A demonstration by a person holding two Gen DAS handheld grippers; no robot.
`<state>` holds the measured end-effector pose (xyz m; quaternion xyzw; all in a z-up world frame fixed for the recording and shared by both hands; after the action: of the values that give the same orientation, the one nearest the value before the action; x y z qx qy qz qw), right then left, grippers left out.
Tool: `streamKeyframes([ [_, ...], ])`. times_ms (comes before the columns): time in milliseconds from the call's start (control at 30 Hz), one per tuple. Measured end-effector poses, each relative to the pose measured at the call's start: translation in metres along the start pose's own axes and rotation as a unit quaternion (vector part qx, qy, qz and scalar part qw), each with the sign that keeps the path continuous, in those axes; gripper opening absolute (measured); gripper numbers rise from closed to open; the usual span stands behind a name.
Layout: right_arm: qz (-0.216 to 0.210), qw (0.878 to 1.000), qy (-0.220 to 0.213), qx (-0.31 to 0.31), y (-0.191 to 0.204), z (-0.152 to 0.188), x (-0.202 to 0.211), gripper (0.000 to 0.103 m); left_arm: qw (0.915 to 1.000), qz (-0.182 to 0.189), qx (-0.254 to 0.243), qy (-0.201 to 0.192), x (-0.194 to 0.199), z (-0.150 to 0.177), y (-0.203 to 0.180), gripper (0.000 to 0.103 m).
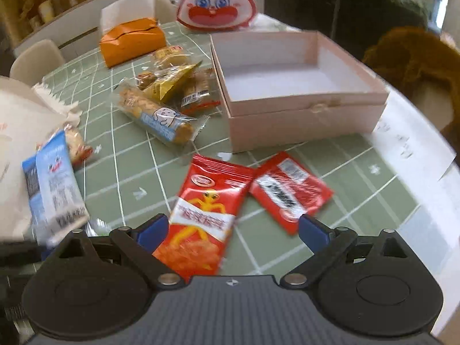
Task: Organize snacks
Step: 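Grasp the red spicy-strip packet with the right tool while the left tool holds the lollipop, then lower the lollipop and red packet into the pink box and open both tools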
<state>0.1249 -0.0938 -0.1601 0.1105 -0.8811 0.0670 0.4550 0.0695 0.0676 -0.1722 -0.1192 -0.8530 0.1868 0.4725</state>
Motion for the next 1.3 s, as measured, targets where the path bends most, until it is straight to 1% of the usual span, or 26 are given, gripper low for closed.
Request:
streamKeyframes([
  [67,-0.006,1.0,0.006,-0.019,0.005,-0.004,-0.011,0.097,1.0,0.0,-0.003,0.004,0.0,0.001,-0.001,0.032],
  [133,0.004,1.0,0.008,-0.012,0.015,-0.007,-0.024,0.093,0.9999,-0.003,-0.013,0.009,0.001,0.002,-0.002,0.032],
  [167,0.014,1.0,0.009,-0.001,0.02,-0.006,-0.028,0.085,0.9997,-0.004,-0.019,0.011,0.001,0.003,-0.004,0.032],
  [200,0.023,1.0,0.015,0.009,0.023,-0.005,-0.033,0.078,0.9996,-0.004,-0.024,0.013,0.001,0.004,-0.005,0.032],
  [233,0.032,0.999,0.011,0.018,0.025,-0.003,-0.033,0.077,0.9996,-0.005,-0.025,0.015,0.001,0.004,-0.005,0.032],
  [267,0.034,0.999,0.006,0.025,0.027,-0.001,-0.03,0.068,0.9996,-0.005,-0.024,0.016,0.001,0.004,-0.006,0.032],
  [333,0.025,0.999,0.009,0.028,0.027,0.004,-0.023,0.052,0.9996,-0.006,-0.02,0.018,0.0,0.004,-0.007,0.032],
  [400,0.023,0.999,0.016,0.028,0.021,0.009,-0.016,0.048,0.9996,0.0,-0.015,0.023,-0.002,0.004,-0.01,0.03],
  [500,0.027,0.999,0.019,0.02,0.004,0.018,-0.002,0.047,0.9992,0.019,-0.003,0.034,-0.007,0.006,-0.017,0.027],
  [633,0.028,0.999,0.02,-0.001,-0.023,0.028,0.015,0.047,0.9984,0.043,-0.006,0.035,-0.014,0.009,-0.035,0.022],
  [700,0.027,0.999,0.015,-0.01,-0.037,0.03,0.026,0.046,0.998,0.055,-0.007,0.03,-0.017,0.007,-0.047,0.017],
  [833,0.026,0.999,-0.002,-0.021,-0.061,0.024,0.045,0.046,0.9973,0.071,-0.016,0.011,-0.018,-0.007,-0.075,0.016],
  [933,0.02,0.999,-0.028,-0.023,-0.077,0.01,0.061,0.046,0.9969,0.073,-0.028,-0.009,-0.018,-0.023,-0.097,0.016],
  [1033,0.019,0.998,-0.047,-0.022,-0.091,-0.006,0.071,0.046,0.9967,0.072,-0.03,-0.024,-0.018,-0.04,-0.113,0.015],
  [1100,0.003,0.998,-0.061,-0.029,-0.101,-0.02,0.079,0.046,0.9959,0.073,-0.038,-0.036,-0.016,-0.053,-0.126,0.015],
  [1233,-0.007,0.995,-0.094,-0.022,-0.114,-0.05,0.089,0.046,0.9922,0.082,-0.052,-0.078,-0.007,-0.095,-0.151,0.015],
  [1300,-0.015,0.994,-0.11,-0.022,-0.121,-0.071,0.092,0.046,0.9897,0.087,-0.056,-0.099,-0.003,-0.119,-0.161,0.016],
])
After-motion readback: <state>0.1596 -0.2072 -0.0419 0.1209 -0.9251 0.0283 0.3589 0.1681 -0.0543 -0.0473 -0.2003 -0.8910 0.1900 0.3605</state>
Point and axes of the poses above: each gripper's, at about its wrist camera, not at the fingertips, and x roughly against the way its jaws point, y to its left, z to its underside, the point moved 7 cm from there along -x, roughly the way its jaws point, and after that the axes turned 9 degrees about x, right-handed, at the moved point
